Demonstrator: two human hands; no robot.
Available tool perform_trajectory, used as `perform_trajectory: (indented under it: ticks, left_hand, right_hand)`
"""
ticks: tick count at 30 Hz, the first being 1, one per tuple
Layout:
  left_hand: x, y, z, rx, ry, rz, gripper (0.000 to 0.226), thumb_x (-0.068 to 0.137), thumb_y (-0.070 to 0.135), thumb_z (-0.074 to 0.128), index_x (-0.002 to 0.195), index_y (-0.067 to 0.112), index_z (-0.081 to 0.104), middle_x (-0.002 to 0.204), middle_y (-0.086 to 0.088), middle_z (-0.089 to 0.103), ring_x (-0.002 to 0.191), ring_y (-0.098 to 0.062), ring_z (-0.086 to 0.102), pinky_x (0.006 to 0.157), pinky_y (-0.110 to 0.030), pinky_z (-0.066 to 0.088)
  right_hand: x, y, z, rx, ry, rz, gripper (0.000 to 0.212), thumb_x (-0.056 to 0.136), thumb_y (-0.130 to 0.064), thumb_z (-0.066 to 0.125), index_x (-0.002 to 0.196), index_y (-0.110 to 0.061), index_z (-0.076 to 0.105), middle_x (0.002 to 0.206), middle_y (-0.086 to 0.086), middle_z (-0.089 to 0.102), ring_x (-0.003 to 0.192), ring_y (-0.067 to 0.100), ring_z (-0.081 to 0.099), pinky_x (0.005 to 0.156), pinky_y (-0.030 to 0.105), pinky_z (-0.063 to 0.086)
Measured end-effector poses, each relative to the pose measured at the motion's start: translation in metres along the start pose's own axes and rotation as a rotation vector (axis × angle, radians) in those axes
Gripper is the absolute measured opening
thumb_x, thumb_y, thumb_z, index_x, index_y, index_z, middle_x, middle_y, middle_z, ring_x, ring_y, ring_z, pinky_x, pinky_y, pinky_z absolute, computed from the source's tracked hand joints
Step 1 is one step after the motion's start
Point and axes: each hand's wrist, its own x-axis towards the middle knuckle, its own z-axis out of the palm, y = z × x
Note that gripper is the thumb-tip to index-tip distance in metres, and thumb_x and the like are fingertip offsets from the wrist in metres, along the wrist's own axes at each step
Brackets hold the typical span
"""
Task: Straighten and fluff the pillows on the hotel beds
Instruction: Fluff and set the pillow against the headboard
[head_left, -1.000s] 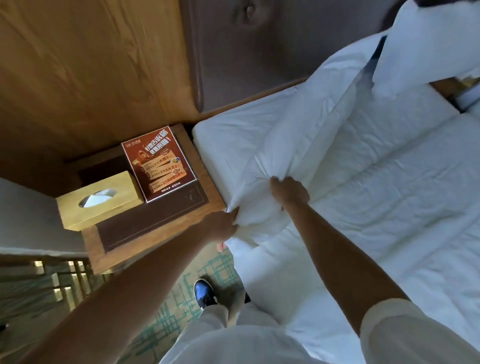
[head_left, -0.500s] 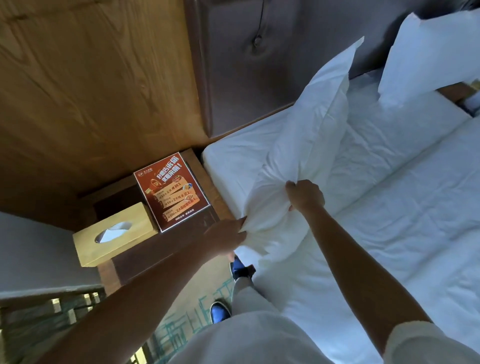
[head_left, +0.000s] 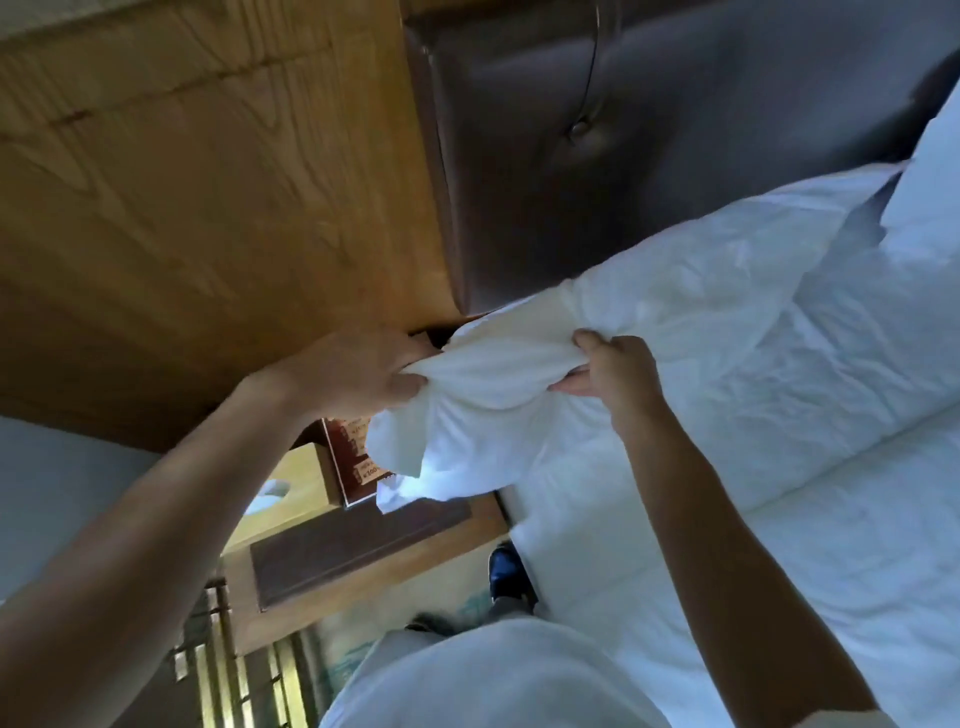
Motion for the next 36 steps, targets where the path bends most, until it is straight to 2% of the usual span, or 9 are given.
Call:
perform_trajectory:
  ticks: [5, 9, 13, 15, 18, 22, 25, 30, 36]
  left_hand:
    - [0.019, -0.056, 0.019, 0.101, -0.054, -0.187, 0.040, 0.106, 0.028, 0.048, 0.145, 0.030, 0.054, 0.127, -0.006, 0.068, 0.109, -0.025, 0.062, 0.084, -0.030, 0.043]
    - [0.029, -0.078, 0.037, 0.302, 0.012, -0.306, 0.038, 0.105, 0.043, 0.046, 0.139, 0.030, 0.057, 0.126, -0.005, 0.068, 0.119, -0.029, 0.063, 0.099, -0.040, 0.050]
    - [0.031, -0.077, 0.031, 0.279, 0.072, -0.234, 0.082, 0.086, 0.073, 0.060, 0.152, 0.030, 0.039, 0.153, 0.000, 0.050, 0.138, -0.027, 0.049, 0.112, -0.045, 0.039]
    - [0.033, -0.065, 0.031, 0.039, 0.023, -0.222, 0.107, 0.076, 0.077, 0.067, 0.158, 0.022, 0.027, 0.161, -0.001, 0.040, 0.142, -0.027, 0.045, 0.110, -0.040, 0.039]
    - [0.043, -0.053, 0.047, 0.121, 0.119, -0.203, 0.107, 0.071, 0.089, 0.057, 0.149, 0.019, 0.035, 0.148, -0.002, 0.052, 0.126, -0.024, 0.058, 0.099, -0.039, 0.048]
    - [0.052, -0.045, 0.071, 0.167, 0.131, -0.148, 0.083, 0.078, 0.083, 0.057, 0.133, 0.023, 0.045, 0.128, 0.000, 0.057, 0.107, -0.022, 0.064, 0.084, -0.035, 0.052]
    - [0.046, -0.040, 0.091, 0.226, 0.173, -0.202, 0.087, 0.083, 0.076, 0.059, 0.145, 0.021, 0.035, 0.132, -0.002, 0.053, 0.104, -0.023, 0.065, 0.079, -0.034, 0.054]
    - [0.024, -0.055, 0.138, 0.227, 0.134, -0.372, 0.105, 0.091, 0.069, 0.056, 0.162, 0.018, -0.002, 0.153, -0.008, 0.047, 0.121, -0.030, 0.065, 0.088, -0.040, 0.058]
    - [0.021, -0.061, 0.147, 0.223, 0.125, -0.394, 0.075, 0.102, 0.045, 0.051, 0.164, 0.028, 0.012, 0.143, -0.008, 0.059, 0.117, -0.030, 0.066, 0.088, -0.040, 0.058]
  right_hand:
    - [0.009, 0.010, 0.047, -0.107, -0.183, 0.022, 0.031, 0.099, -0.026, 0.058, 0.083, 0.000, 0.063, 0.073, 0.018, 0.076, 0.068, 0.026, 0.077, 0.077, 0.036, 0.063]
    - [0.022, 0.013, 0.062, -0.180, -0.293, 0.103, 0.033, 0.100, -0.032, 0.054, 0.089, -0.002, 0.066, 0.084, 0.011, 0.077, 0.074, 0.020, 0.076, 0.075, 0.033, 0.059]
    - [0.051, -0.002, 0.016, -0.251, -0.050, 0.050, 0.051, 0.089, -0.053, 0.057, 0.108, -0.007, 0.069, 0.092, 0.010, 0.076, 0.081, 0.025, 0.075, 0.073, 0.035, 0.060]
    - [0.066, -0.014, -0.020, -0.396, 0.173, 0.010, 0.078, 0.076, -0.073, 0.050, 0.117, -0.009, 0.066, 0.107, 0.013, 0.074, 0.095, 0.033, 0.073, 0.088, 0.046, 0.059]
    - [0.087, -0.041, -0.060, -0.398, 0.342, 0.066, 0.102, 0.072, -0.085, 0.044, 0.133, -0.005, 0.056, 0.127, 0.016, 0.064, 0.112, 0.040, 0.064, 0.099, 0.052, 0.053]
    - [0.110, -0.064, -0.076, -0.272, 0.310, 0.137, 0.106, 0.073, -0.088, 0.049, 0.142, -0.008, 0.051, 0.132, 0.011, 0.056, 0.115, 0.040, 0.060, 0.097, 0.057, 0.053]
    - [0.126, -0.052, -0.076, -0.167, 0.283, 0.260, 0.111, 0.062, -0.092, 0.052, 0.142, -0.016, 0.050, 0.135, 0.015, 0.057, 0.103, 0.045, 0.061, 0.088, 0.059, 0.054]
    - [0.130, -0.014, -0.074, -0.319, 0.215, 0.262, 0.083, 0.081, -0.079, 0.054, 0.137, -0.017, 0.054, 0.132, 0.016, 0.059, 0.100, 0.042, 0.065, 0.060, 0.040, 0.048]
    - [0.133, 0.004, -0.079, -0.641, 0.248, 0.090, 0.055, 0.089, -0.051, 0.039, 0.102, -0.006, 0.067, 0.080, 0.011, 0.072, 0.053, 0.029, 0.073, 0.084, 0.046, 0.061]
